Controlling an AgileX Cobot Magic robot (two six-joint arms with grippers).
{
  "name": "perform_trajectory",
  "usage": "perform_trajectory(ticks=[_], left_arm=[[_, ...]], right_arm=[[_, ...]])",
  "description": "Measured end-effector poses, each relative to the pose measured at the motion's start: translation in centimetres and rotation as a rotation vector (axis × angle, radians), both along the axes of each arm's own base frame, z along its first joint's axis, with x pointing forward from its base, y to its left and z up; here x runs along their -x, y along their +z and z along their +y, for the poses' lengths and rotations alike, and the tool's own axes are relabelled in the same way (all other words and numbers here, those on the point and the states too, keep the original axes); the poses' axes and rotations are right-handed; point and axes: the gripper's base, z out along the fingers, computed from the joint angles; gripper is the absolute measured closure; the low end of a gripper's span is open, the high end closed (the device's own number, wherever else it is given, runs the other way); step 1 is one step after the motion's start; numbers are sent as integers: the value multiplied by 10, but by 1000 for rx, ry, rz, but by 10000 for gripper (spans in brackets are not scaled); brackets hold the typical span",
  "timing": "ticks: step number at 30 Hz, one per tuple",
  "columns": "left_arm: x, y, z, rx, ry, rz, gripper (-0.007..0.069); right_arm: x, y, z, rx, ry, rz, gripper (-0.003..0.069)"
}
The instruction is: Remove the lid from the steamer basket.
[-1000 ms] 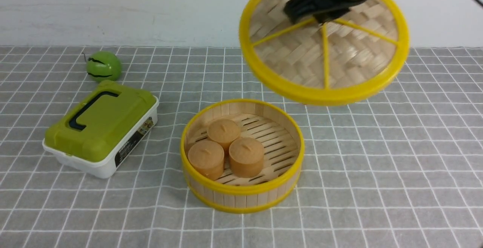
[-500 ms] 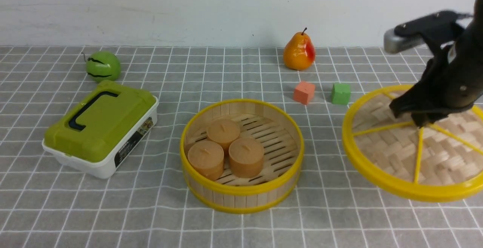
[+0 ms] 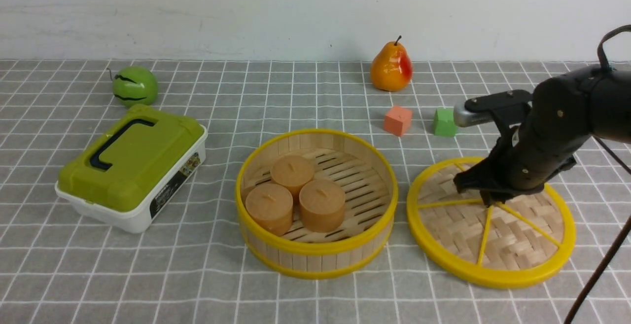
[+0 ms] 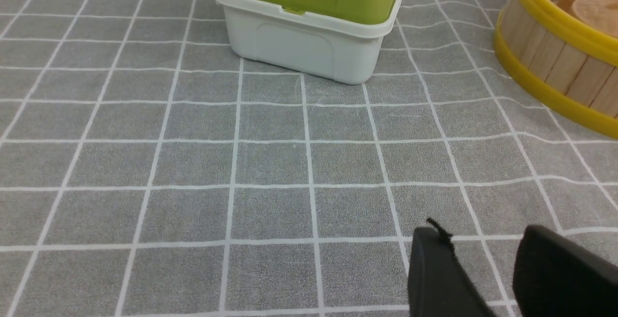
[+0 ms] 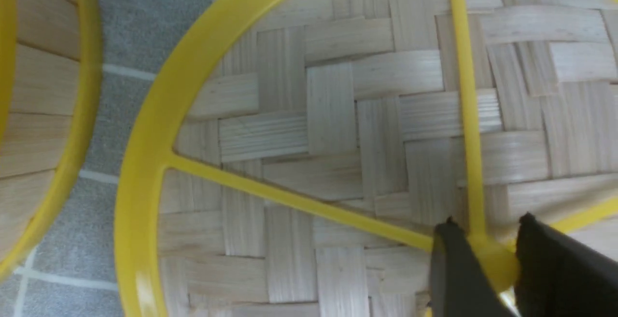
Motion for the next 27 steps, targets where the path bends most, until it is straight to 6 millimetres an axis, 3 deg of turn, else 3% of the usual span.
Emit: perform_trajectory(ticks=[3, 5, 7, 8, 10, 11, 14, 18, 19, 20, 21, 24, 27], left_arm=[[0, 0, 0, 0, 0, 0, 386], [0, 0, 0, 0, 0, 0, 386], [0, 0, 0, 0, 0, 0, 386], [0, 0, 0, 0, 0, 0, 386], [0, 0, 0, 1, 0, 0, 386], [0, 0, 0, 1, 0, 0, 386], [0, 0, 0, 1, 0, 0, 386], [0, 0, 0, 1, 0, 1, 386], [0, 0, 0, 1, 0, 1, 386], [0, 0, 0, 1, 0, 1, 386], [0, 0, 0, 1, 0, 1, 386], [0, 0, 0, 1, 0, 3, 386], [0, 0, 0, 1, 0, 3, 386]], right_arm=[[2, 13, -1, -5, -15, 4, 280], [6, 23, -2, -4, -18, 4, 225], [20, 59, -5, -16, -5, -49, 148], [25, 69, -5, -19, 4, -65, 134], [47, 110, -10, -38, 29, -153, 124], [50, 114, -10, -38, 35, -160, 124], [99, 176, -18, -93, 79, -325, 179], [153, 214, -26, -145, 123, -461, 327], [156, 215, -27, -147, 125, -467, 337], [169, 218, -29, -155, 134, -488, 390], [194, 220, -33, -171, 144, -517, 493], [230, 209, -41, -180, 150, -539, 632], [268, 196, -50, -189, 152, -586, 676]])
